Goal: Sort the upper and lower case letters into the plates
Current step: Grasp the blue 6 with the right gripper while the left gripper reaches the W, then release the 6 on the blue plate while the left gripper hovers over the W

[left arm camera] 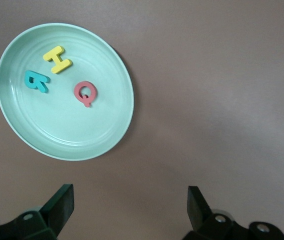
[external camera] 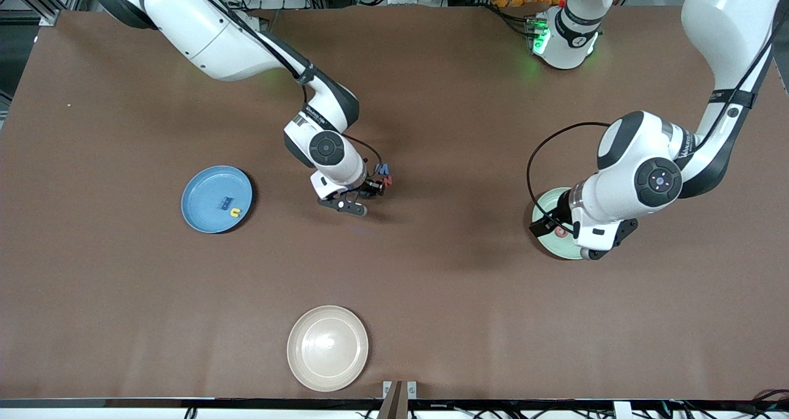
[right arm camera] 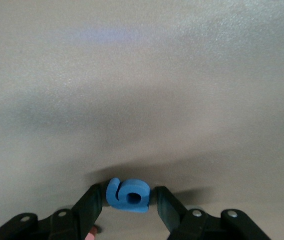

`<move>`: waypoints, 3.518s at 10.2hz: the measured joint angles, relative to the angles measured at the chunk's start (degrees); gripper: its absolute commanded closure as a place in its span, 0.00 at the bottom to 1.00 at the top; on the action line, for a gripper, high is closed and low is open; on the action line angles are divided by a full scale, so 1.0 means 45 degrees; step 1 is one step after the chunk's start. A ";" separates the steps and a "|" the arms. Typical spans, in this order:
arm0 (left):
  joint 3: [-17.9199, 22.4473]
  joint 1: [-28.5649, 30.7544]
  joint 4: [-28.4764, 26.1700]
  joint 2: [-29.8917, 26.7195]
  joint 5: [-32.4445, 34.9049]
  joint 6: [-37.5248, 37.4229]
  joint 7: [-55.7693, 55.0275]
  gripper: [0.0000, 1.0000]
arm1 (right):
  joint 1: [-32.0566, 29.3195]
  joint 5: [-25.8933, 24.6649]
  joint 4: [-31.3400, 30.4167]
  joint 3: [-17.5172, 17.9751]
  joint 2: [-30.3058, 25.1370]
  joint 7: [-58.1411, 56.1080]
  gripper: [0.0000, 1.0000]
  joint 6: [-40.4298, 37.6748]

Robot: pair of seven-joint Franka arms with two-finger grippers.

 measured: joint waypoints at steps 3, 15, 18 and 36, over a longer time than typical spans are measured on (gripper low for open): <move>-0.0446 0.0006 0.0198 -0.0149 -0.0005 -0.0007 -0.0605 0.00 | -0.0001 0.0002 0.0009 -0.0002 0.0000 0.0007 0.61 0.0001; -0.1335 -0.0346 0.0373 -0.0735 -0.0013 -0.0086 -0.1556 0.00 | -0.0051 0.0017 0.0366 -0.0045 -0.0196 0.1056 1.00 -0.0144; -0.1331 -0.0967 0.0372 -0.0734 -0.0013 -0.0086 -0.2134 0.00 | -0.0377 0.0017 0.0465 -0.0080 -0.0578 0.1058 1.00 -0.0719; 0.2917 -0.9245 0.0315 0.1374 0.0099 0.3450 -1.2745 0.00 | -1.0662 -0.0019 -0.0784 0.2685 -0.1810 -0.7059 0.00 -0.6879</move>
